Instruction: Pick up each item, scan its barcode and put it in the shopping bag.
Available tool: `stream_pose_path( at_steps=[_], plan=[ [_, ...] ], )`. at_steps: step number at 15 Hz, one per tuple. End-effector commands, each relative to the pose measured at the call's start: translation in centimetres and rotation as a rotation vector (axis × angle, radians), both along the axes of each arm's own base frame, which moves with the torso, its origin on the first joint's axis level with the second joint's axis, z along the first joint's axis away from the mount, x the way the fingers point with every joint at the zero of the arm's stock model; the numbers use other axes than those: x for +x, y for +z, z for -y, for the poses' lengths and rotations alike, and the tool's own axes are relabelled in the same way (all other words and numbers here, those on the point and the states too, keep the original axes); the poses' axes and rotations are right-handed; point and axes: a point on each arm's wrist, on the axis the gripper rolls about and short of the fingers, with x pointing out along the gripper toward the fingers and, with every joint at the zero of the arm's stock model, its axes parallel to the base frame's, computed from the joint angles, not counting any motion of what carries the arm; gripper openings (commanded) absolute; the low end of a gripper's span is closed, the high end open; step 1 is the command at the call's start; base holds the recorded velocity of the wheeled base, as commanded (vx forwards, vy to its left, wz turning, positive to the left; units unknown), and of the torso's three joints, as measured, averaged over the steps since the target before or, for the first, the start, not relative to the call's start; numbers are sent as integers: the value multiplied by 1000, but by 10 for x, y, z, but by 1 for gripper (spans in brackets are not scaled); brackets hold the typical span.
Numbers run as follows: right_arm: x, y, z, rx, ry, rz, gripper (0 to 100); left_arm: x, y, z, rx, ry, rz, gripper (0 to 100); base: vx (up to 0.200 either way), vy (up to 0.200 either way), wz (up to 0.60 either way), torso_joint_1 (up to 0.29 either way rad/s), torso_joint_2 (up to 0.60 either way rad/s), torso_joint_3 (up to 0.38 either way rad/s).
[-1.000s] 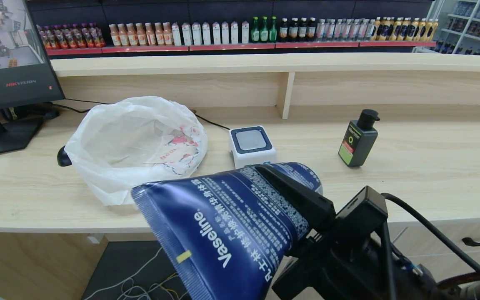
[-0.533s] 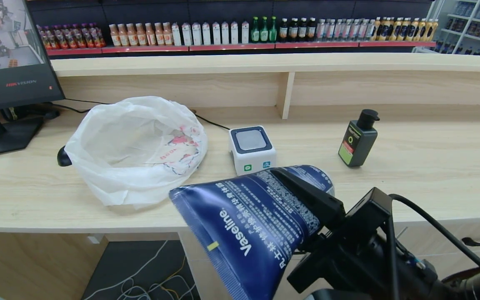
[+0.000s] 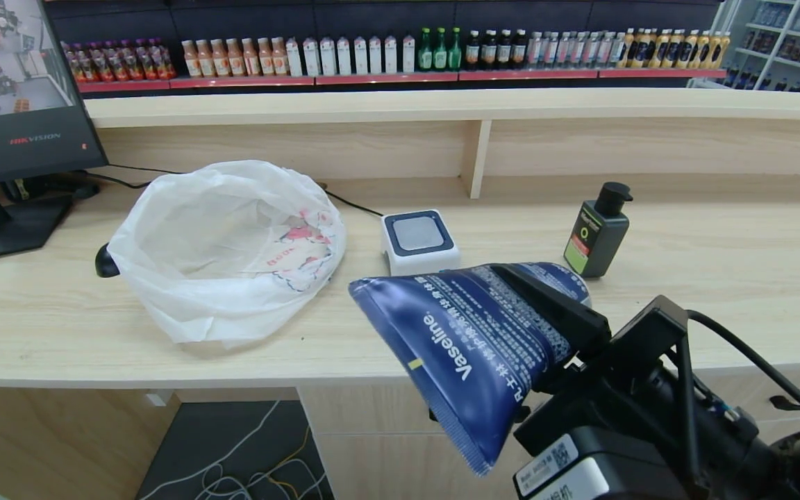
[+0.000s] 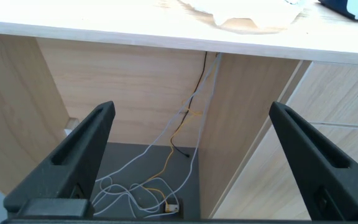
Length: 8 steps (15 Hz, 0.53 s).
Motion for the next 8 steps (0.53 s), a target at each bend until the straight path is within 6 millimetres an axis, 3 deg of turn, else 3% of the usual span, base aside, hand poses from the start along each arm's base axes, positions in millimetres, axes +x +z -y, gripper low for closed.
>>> stream_pose_path(
  at_steps=[1, 8],
  plan=[
    [1, 2, 2, 9, -8, 2, 0, 0, 0, 0, 0, 1, 0, 100, 0, 0, 0, 0, 0, 0],
    [4, 0, 7, 34, -12, -28, 0, 0, 0, 0, 0, 1, 0, 100, 0, 0, 0, 0, 0, 0]
  ],
)
